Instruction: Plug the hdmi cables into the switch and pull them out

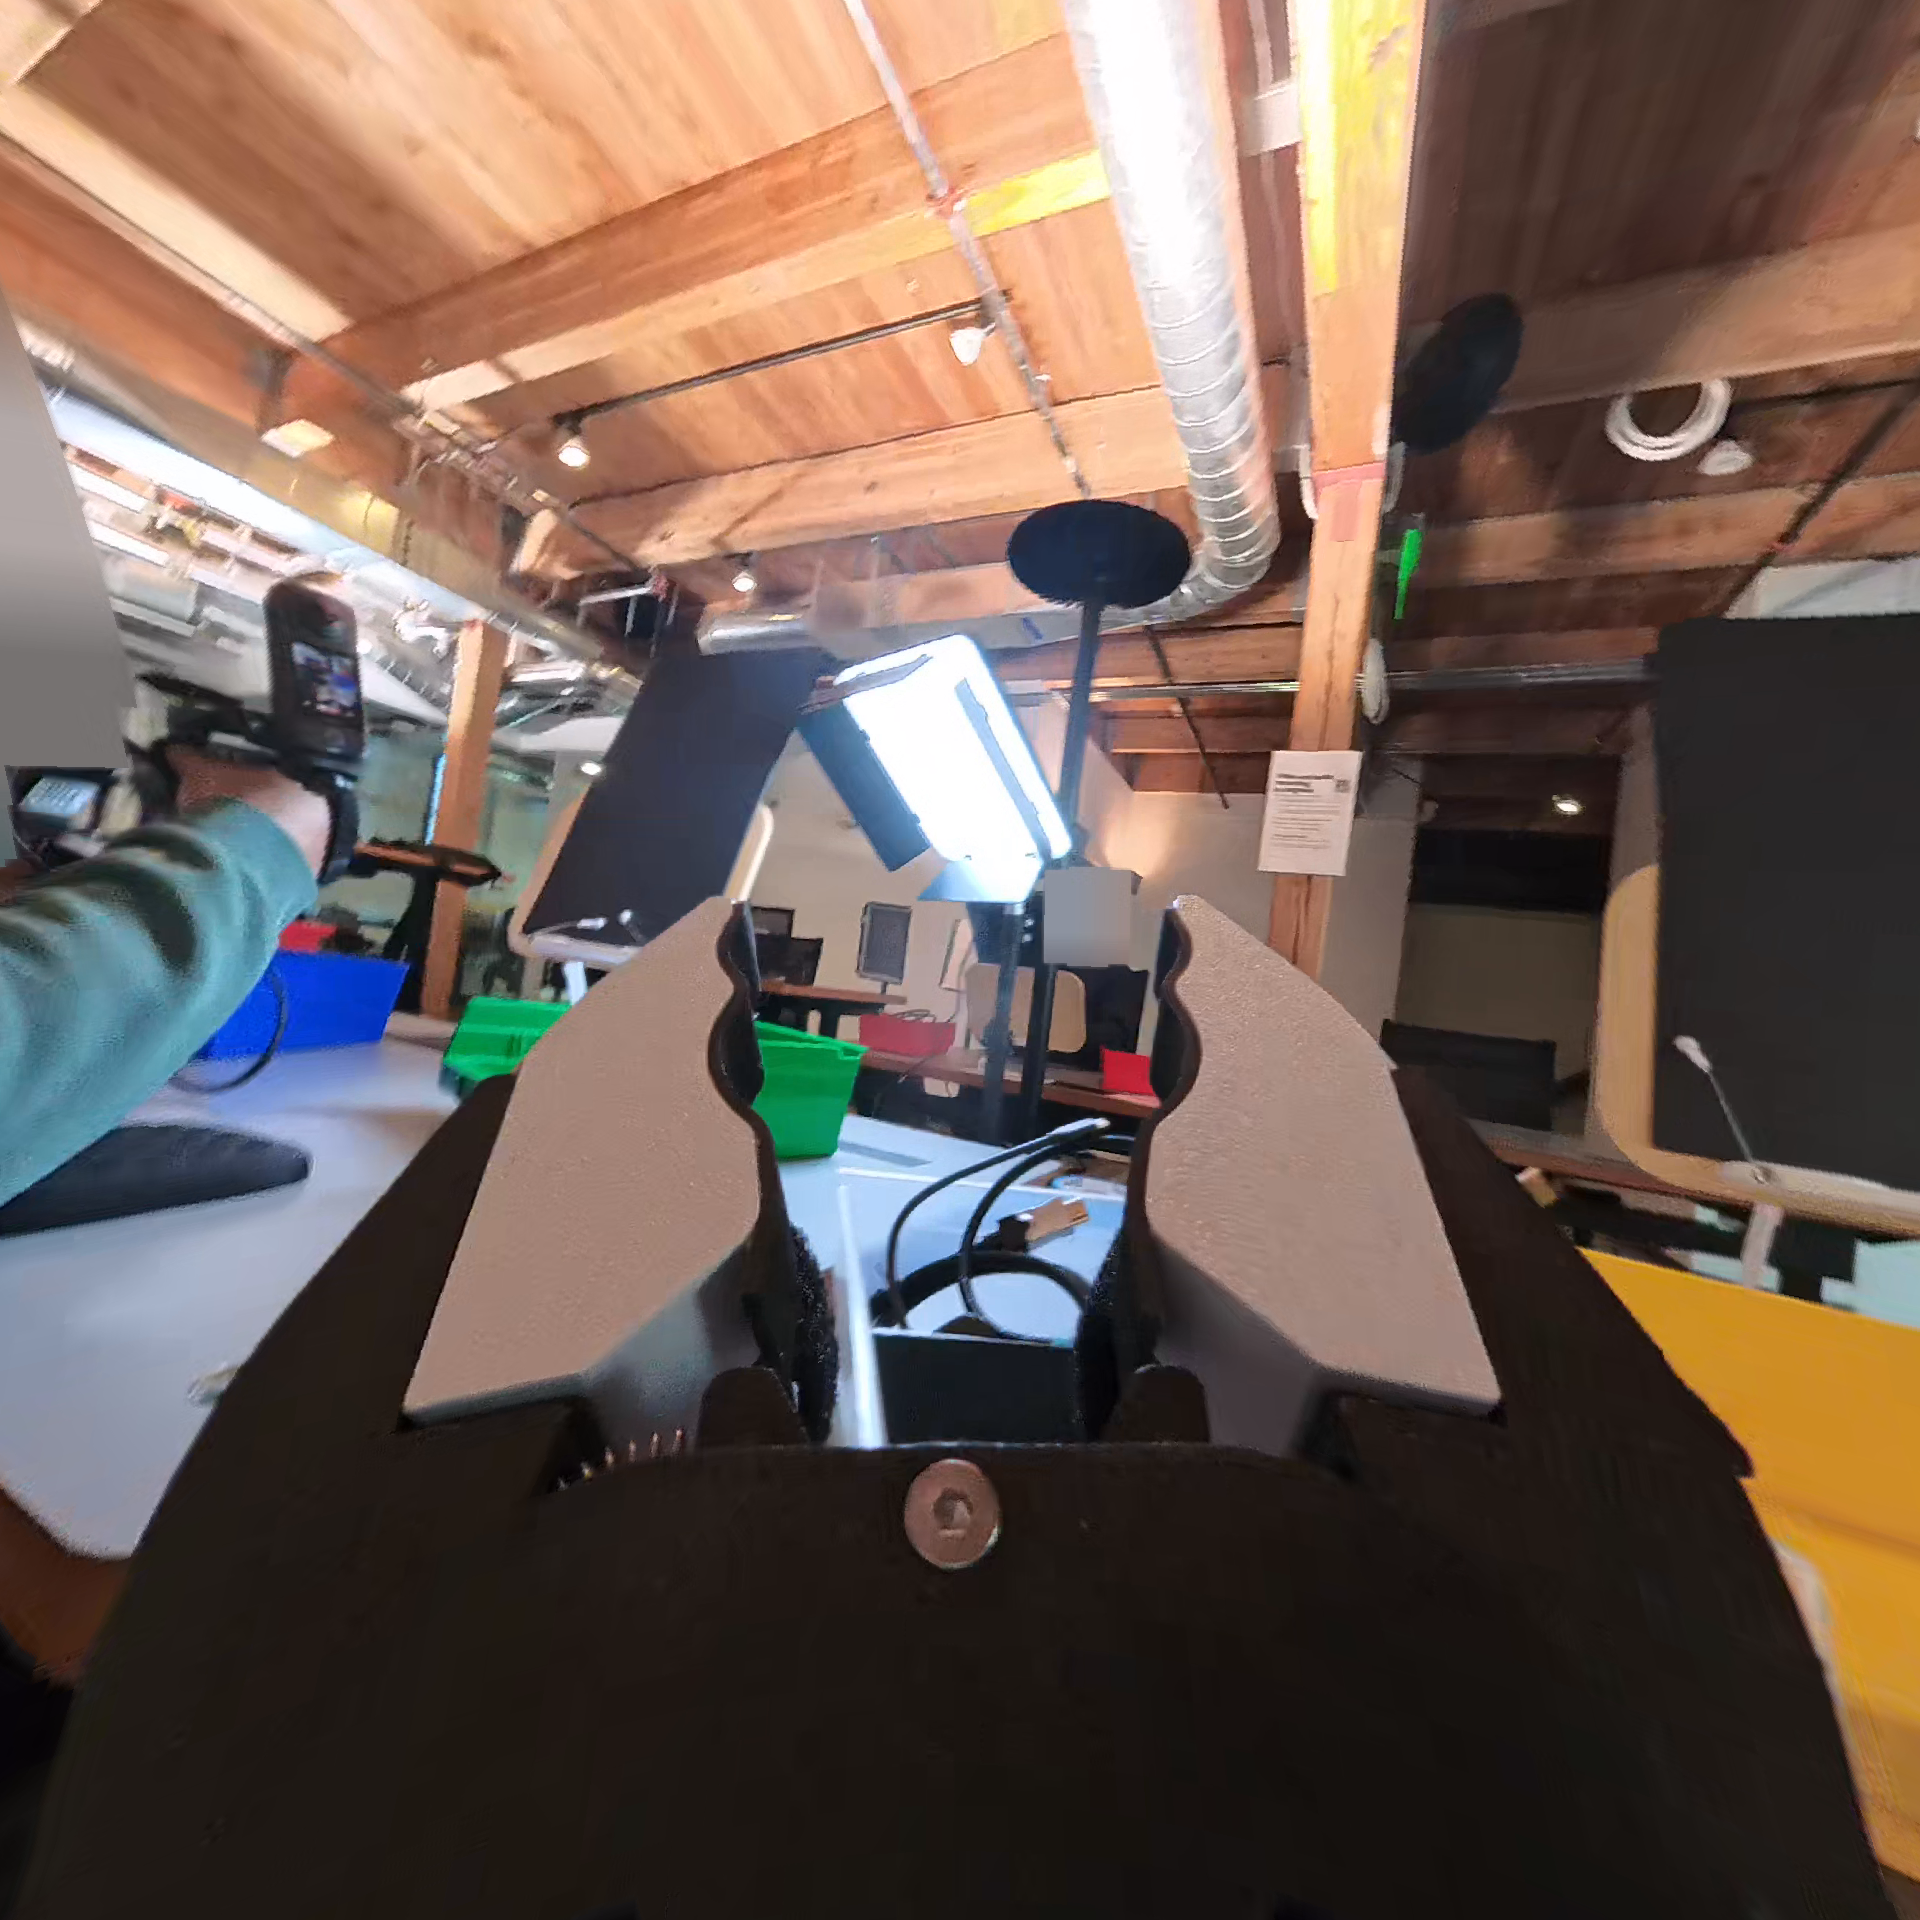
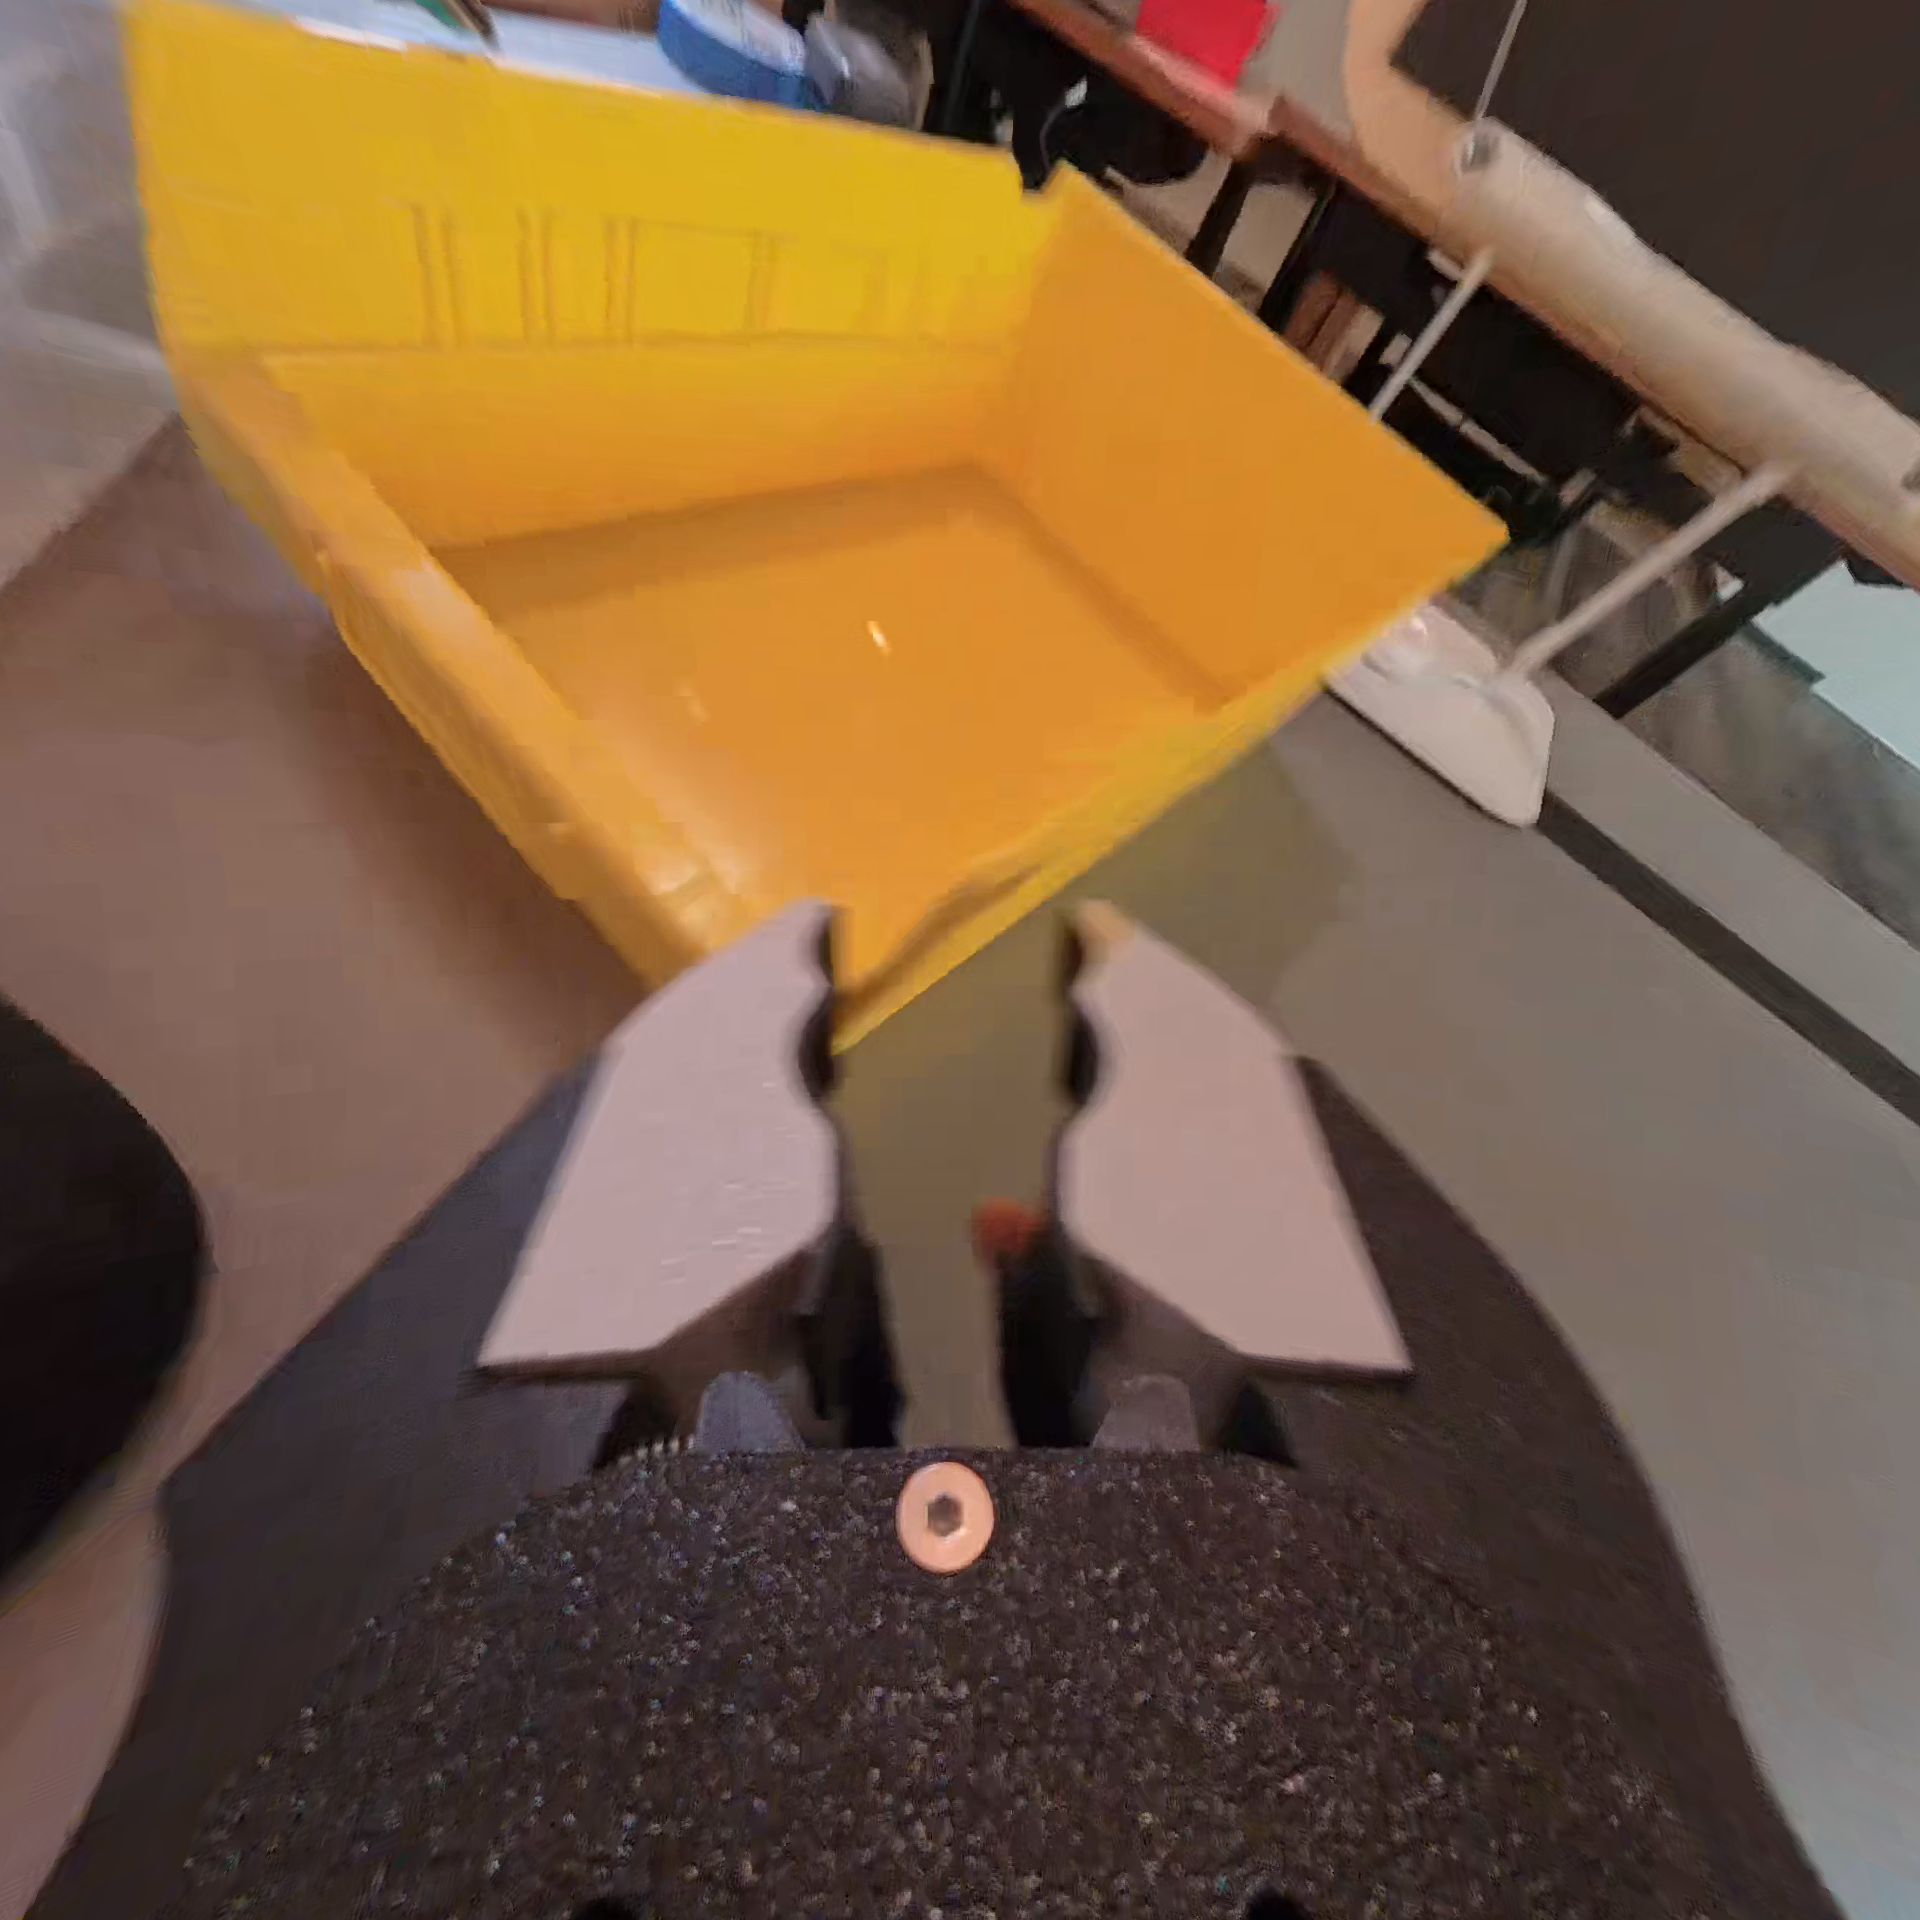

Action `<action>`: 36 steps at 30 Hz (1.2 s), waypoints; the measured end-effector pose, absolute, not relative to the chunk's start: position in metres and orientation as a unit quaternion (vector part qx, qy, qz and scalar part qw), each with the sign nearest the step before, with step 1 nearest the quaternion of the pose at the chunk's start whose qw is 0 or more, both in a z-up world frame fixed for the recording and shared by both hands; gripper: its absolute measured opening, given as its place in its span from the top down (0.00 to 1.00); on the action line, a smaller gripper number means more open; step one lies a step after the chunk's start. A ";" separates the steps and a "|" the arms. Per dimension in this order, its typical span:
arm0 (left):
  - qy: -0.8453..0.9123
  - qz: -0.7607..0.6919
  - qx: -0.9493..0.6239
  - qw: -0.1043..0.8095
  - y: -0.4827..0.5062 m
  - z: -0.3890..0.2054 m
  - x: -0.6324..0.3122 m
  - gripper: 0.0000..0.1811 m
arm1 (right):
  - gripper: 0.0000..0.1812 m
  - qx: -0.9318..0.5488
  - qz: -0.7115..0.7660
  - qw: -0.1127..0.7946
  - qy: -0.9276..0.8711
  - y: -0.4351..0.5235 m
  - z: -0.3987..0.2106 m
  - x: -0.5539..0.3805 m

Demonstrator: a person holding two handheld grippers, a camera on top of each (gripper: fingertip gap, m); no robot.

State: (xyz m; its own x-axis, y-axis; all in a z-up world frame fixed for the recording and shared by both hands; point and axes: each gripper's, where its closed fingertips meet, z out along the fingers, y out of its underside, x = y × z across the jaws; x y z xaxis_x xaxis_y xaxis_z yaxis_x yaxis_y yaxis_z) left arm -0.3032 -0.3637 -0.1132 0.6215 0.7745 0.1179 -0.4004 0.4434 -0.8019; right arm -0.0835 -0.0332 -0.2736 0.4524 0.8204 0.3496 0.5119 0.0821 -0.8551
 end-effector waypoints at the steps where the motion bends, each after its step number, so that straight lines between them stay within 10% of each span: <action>1: -0.225 0.360 -0.389 0.818 -0.355 -0.109 -0.295 0.60 | 0.90 -0.669 0.126 0.539 -0.495 -0.024 -0.278 -0.065; 6: -0.142 0.204 -0.461 0.852 -0.271 -0.107 -0.238 0.63 | 0.93 -0.710 0.146 0.517 -0.455 0.000 -0.276 0.001; 13: -0.055 0.054 -0.739 0.670 -0.126 -0.223 -0.145 0.62 | 0.66 -0.721 0.149 0.529 -0.422 0.028 -0.259 0.012; 18: -0.066 0.005 -0.827 0.559 -0.087 -0.267 -0.138 0.76 | 0.93 -0.726 0.177 0.476 -0.464 0.020 -0.279 0.001; 22: -0.018 0.049 -0.819 0.572 -0.077 -0.256 -0.127 0.89 | 0.94 -0.690 0.116 0.545 -0.462 0.023 -0.259 0.024; 36: 0.103 -0.051 -0.772 0.625 0.009 -0.223 0.053 0.86 | 0.95 -0.708 -0.002 0.637 -0.304 0.073 -0.223 0.223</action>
State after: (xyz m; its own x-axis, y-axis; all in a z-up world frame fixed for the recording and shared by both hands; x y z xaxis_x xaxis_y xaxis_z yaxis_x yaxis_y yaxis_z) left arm 0.0526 0.0086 -0.2235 0.9734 -0.2234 -0.0501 -0.0952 -0.1963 -0.9759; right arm 0.2229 0.0732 -0.2233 0.8155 0.4284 0.3892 0.4322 -0.0036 -0.9017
